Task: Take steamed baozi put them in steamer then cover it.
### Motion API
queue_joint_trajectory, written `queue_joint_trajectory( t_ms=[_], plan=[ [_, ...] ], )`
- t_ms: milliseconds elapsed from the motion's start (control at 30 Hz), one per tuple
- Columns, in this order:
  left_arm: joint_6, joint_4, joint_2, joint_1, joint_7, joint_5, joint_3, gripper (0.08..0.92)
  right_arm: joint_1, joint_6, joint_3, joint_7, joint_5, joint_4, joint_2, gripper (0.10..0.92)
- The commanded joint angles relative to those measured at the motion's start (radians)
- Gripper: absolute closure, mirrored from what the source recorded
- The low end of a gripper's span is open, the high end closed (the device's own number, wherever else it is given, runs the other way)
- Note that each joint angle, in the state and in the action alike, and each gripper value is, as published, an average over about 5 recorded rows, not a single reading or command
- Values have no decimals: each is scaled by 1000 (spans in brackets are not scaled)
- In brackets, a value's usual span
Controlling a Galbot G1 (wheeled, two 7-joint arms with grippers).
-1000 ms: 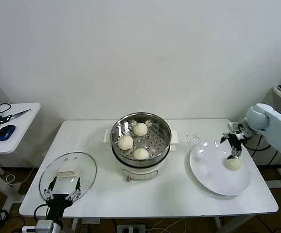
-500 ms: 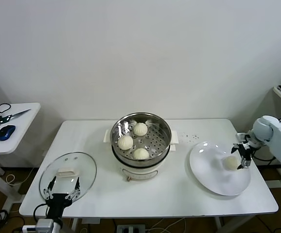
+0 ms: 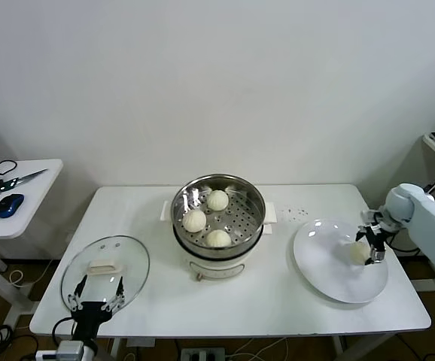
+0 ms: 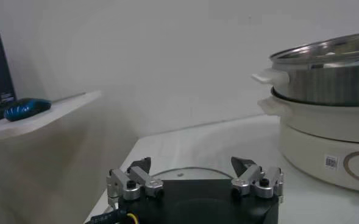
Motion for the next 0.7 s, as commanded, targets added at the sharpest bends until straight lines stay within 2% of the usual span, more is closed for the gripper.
queue_joint_trajectory(
  t_ms=[33, 167, 433, 567, 700],
  plan=[
    [3, -3, -2, 3, 4, 13, 2, 177, -7, 9, 10, -5, -19, -30, 21, 203],
    [2, -2, -3, 1, 4, 12, 2, 177, -1, 8, 4, -14, -19, -28, 16, 227],
    [0, -4, -2, 4, 2, 10, 4, 177, 16, 4, -4, -19, 13, -9, 1, 347],
    [-2, -4, -1, 2, 1, 10, 8, 177, 86, -6, -82, -16, 97, 24, -21, 354],
    [-4, -3, -5, -3, 0, 10, 18, 177, 277, -57, -270, -14, 261, 81, -35, 355]
  ],
)
